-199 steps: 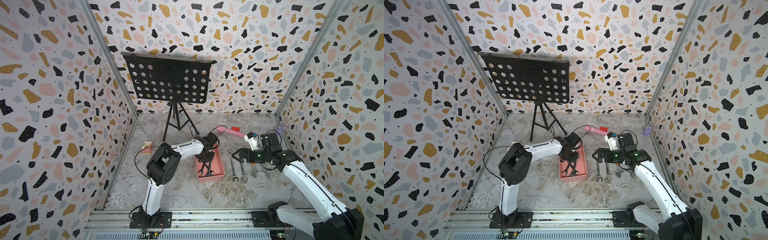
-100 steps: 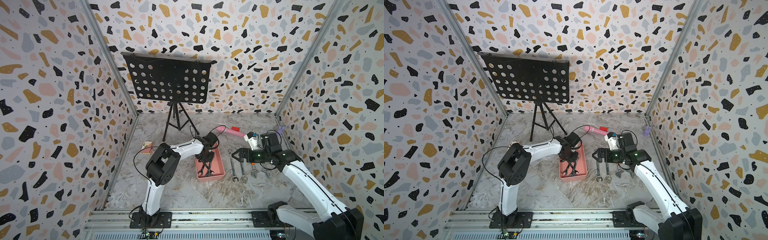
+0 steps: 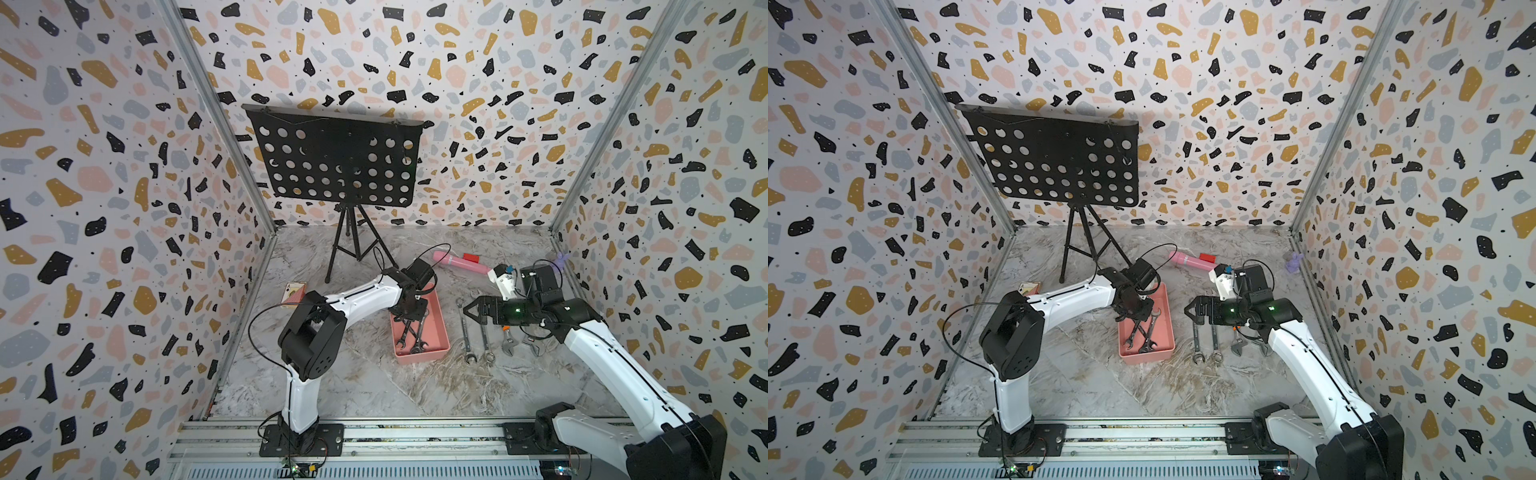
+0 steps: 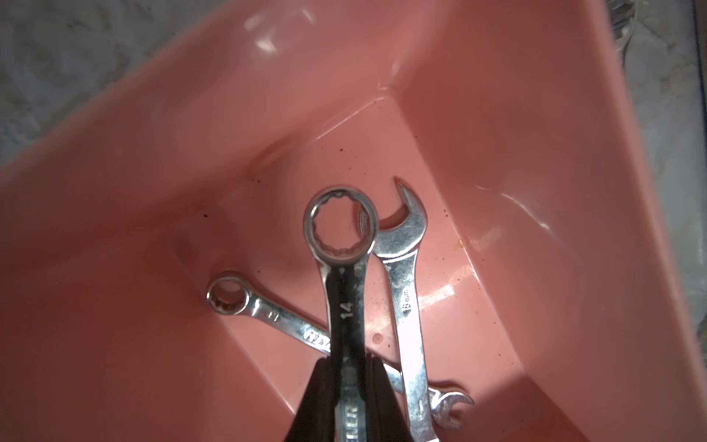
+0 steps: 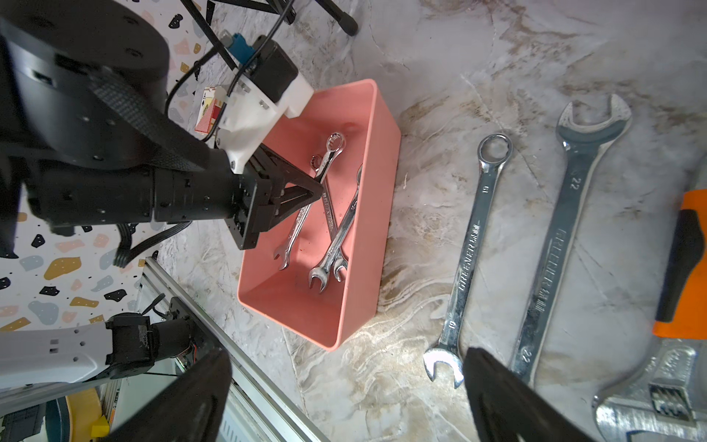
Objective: Take out the wrench from the storage box
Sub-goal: Pick up the wrench from the storage box, then place the wrench at the center of the board.
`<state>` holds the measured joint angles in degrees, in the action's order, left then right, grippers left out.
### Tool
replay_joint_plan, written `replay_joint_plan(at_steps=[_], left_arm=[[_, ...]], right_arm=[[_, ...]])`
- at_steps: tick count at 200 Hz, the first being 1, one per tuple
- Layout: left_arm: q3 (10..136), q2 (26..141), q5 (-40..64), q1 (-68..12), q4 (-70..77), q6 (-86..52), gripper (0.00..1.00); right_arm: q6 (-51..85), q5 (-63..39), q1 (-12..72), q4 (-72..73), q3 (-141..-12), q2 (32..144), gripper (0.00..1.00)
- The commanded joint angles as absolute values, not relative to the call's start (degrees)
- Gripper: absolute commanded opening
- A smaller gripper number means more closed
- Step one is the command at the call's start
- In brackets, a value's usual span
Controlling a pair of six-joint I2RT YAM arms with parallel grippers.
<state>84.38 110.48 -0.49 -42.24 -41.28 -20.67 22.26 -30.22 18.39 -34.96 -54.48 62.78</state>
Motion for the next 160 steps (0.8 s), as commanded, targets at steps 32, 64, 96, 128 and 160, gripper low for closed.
replay_joint_plan(at_steps=[32, 64, 96, 128, 160], left_arm=[[89.0, 102.4, -1.8, -43.7, -48.5, -23.7, 0.05], [89.4, 98.7, -3.0, -44.0, -51.9, -24.4, 0.05], [84.7, 92.8, -8.3, -43.2, -55.2, -23.5, 0.05], [76.7, 87.1, -9.6, -39.3, -55.2, -24.0, 0.06], [69.0, 84.9, -8.8, -35.6, -50.1, -25.3, 0.07]], right_arm=[[21.6, -30.7, 18.6, -34.8, -57.9, 63.2, 1.0], [21.6, -31.5, 18.7, -34.5, -58.2, 63.7, 1.0], [21.4, -31.9, 18.6, -34.6, -58.2, 63.7, 1.0], [21.6, -32.2, 18.7, -34.1, -57.9, 63.5, 1.0], [21.8, -32.7, 18.7, -33.9, -57.8, 63.5, 1.0]])
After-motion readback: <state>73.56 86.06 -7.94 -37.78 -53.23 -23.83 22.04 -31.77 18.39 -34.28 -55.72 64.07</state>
